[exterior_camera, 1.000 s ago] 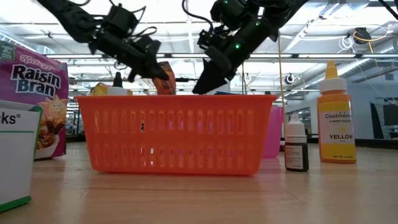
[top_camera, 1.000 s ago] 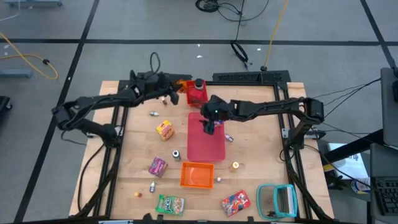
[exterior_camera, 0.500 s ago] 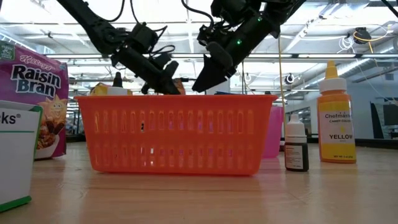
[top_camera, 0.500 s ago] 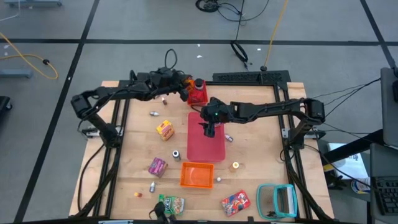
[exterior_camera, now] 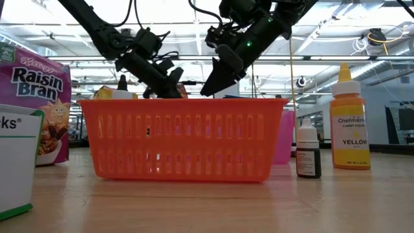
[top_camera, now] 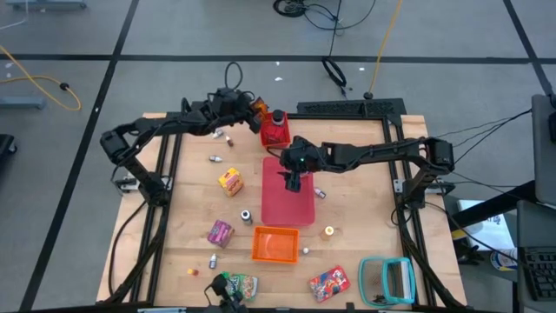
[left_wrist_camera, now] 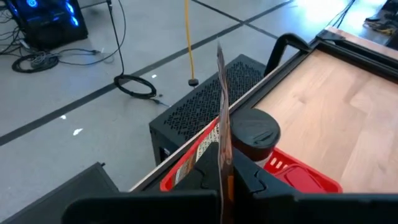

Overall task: Pick & Place Kitchen Items
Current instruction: Put the orange seasoning pack into the red bin

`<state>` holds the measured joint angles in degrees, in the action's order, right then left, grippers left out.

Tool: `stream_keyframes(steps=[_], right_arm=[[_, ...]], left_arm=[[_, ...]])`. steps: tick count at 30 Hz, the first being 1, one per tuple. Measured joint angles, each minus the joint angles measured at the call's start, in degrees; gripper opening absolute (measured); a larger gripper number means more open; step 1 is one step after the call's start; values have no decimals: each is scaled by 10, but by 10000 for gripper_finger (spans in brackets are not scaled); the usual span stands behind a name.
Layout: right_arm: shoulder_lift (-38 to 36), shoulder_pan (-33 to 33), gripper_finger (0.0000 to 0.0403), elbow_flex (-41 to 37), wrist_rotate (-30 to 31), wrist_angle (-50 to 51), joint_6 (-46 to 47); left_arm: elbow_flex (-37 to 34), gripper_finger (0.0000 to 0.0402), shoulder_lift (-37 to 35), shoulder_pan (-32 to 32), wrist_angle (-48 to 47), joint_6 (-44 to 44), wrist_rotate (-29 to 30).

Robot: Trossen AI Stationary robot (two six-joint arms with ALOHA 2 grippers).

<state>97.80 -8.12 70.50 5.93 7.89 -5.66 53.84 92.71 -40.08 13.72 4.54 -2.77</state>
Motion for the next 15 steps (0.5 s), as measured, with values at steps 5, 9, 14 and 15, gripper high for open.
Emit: stream_keyframes(steps=[5,9,14,15], right_arm=[[0,0,254,0,0,-9,-2],[0,0,254,0,0,-9,-2],[0,0,254,0,0,-12,-1],[0,0,254,0,0,-12,-1]], left_arm=[[0,0,0,1,1,-4,3],[0,0,0,5,2,1,9],[0,0,0,13,13,1,14],[0,0,0,14,16,1,14]])
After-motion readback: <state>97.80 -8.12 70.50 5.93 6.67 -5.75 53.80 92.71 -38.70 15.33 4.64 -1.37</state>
